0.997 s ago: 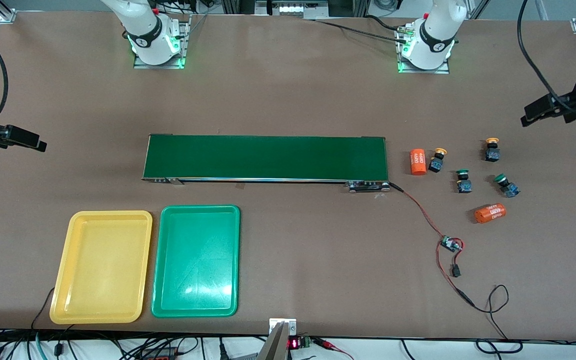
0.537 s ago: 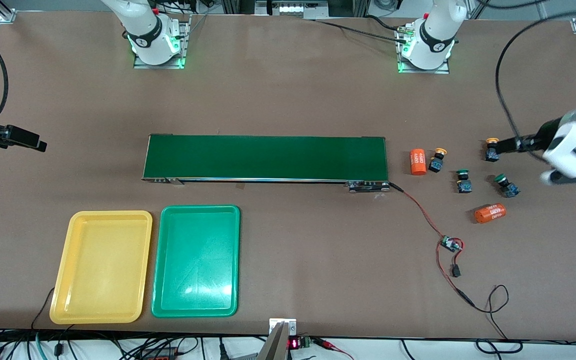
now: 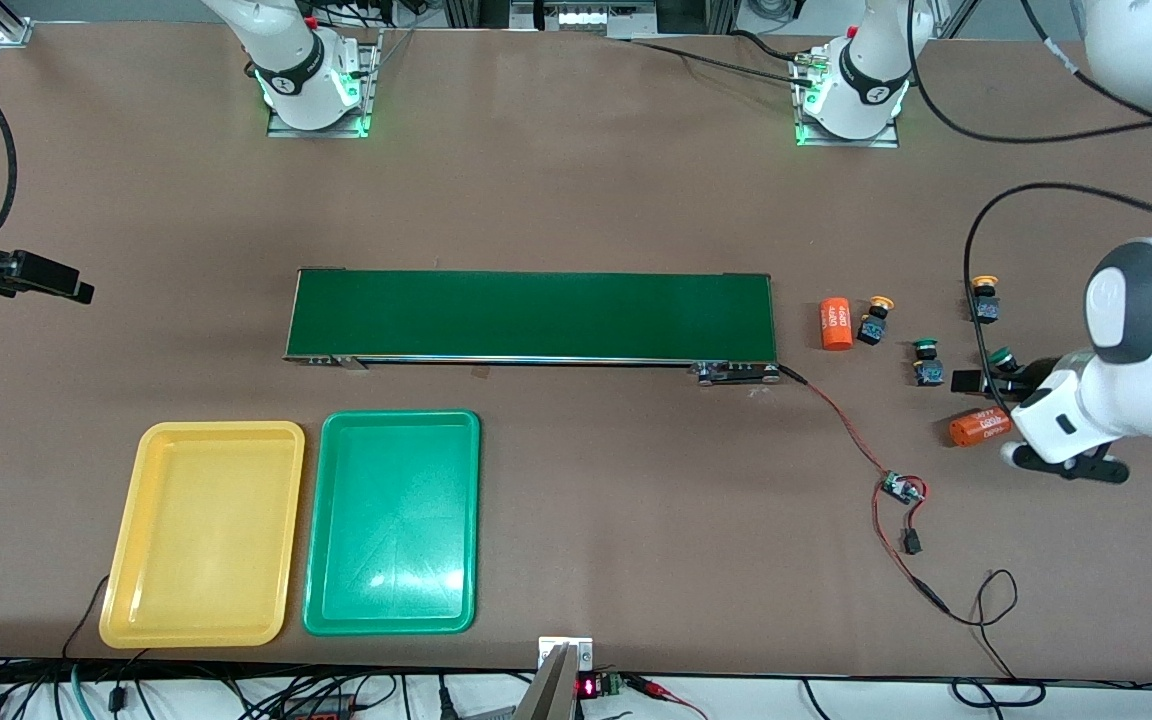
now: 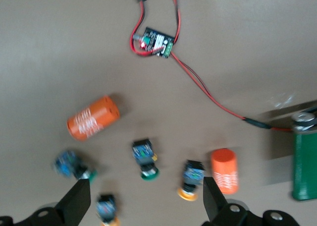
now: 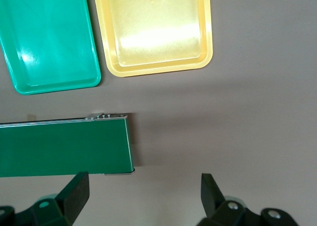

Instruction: Sort buttons by color to trays

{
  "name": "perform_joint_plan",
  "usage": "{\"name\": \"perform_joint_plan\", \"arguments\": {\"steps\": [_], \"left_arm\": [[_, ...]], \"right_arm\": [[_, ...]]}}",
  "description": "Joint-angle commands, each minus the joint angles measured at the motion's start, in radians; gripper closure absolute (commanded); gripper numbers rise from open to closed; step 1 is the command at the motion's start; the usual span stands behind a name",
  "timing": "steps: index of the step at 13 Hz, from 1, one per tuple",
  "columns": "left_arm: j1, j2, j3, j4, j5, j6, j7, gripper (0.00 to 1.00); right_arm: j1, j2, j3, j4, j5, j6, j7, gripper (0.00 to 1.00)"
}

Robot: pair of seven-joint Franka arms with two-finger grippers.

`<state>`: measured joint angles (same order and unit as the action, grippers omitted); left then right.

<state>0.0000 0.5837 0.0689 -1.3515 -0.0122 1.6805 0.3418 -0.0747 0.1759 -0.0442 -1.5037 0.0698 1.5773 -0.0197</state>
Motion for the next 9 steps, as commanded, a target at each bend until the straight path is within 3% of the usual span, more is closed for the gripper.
{"name": "perform_joint_plan", "arguments": {"steps": [1,6,9], "left_arm": [[0.041,0.056,0.002,0.051,-0.003,0.018,0.277,0.0],[0.063,0.085,0.0,0.04,-0.002,0.059,0.768,0.0],[0.09,0.108,0.0,-0.009,-0.084,0.1,0.968,0.0]], "right_arm": [[-0.005,0.002,0.004,0.013,0.004,-0.013,-0.01,0.0],[-0.004,0.002,0.006,0.013,0.001,-0.013,-0.009,0.0],[-0.007,0.002,0.006,0.013,-0.001,-0.016,-0.017,0.0]]}}
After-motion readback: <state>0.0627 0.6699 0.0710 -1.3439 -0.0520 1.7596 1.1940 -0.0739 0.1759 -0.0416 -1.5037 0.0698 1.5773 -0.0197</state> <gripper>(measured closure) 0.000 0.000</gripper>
